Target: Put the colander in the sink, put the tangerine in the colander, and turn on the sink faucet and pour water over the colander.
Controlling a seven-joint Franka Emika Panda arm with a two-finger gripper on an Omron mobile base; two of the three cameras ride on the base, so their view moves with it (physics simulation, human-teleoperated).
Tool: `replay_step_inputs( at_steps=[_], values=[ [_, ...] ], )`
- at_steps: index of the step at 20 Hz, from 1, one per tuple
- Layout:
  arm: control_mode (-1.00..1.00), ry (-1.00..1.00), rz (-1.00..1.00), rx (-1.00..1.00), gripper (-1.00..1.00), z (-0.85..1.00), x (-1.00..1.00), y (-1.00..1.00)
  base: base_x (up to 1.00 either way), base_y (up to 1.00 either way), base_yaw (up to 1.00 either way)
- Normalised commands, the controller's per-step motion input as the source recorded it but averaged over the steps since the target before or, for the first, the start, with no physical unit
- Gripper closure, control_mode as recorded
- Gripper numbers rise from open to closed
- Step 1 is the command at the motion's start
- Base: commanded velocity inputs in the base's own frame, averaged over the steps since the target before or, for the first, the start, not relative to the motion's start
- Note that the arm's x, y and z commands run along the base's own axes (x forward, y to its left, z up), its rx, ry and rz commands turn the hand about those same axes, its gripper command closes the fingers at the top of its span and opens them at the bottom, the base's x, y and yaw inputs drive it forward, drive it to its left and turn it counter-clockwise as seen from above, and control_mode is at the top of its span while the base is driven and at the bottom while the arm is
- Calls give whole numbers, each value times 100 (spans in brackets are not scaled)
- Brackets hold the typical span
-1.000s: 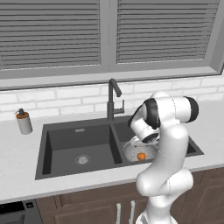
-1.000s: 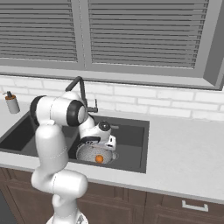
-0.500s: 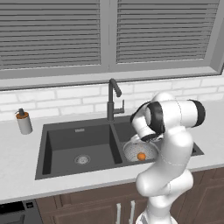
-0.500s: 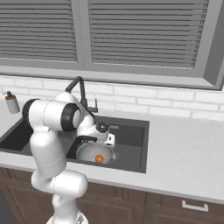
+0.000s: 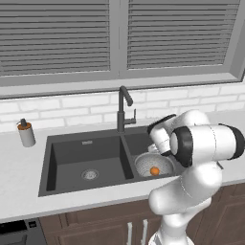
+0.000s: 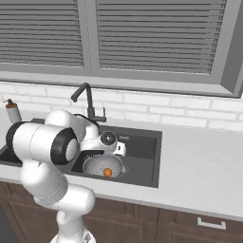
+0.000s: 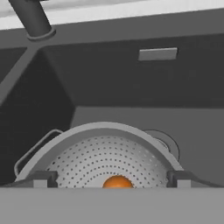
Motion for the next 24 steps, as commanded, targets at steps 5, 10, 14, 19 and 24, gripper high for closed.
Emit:
replay_step_inputs(
  at_steps=[5, 10, 14, 19, 24],
  values=[
    [-100, 0, 0, 5, -100, 100, 0, -48, 0, 0, 0],
    [-100, 2, 0, 5, -100, 100, 0, -43, 0, 0, 0],
    [-100, 6, 0, 4, -100, 99, -10, -36, 0, 0, 0],
    [-100, 1, 0, 1, -100, 82, -33, -19, 0, 0, 0],
    [-100, 0, 0, 0, -100, 40, -17, 13, 0, 0, 0]
  ],
)
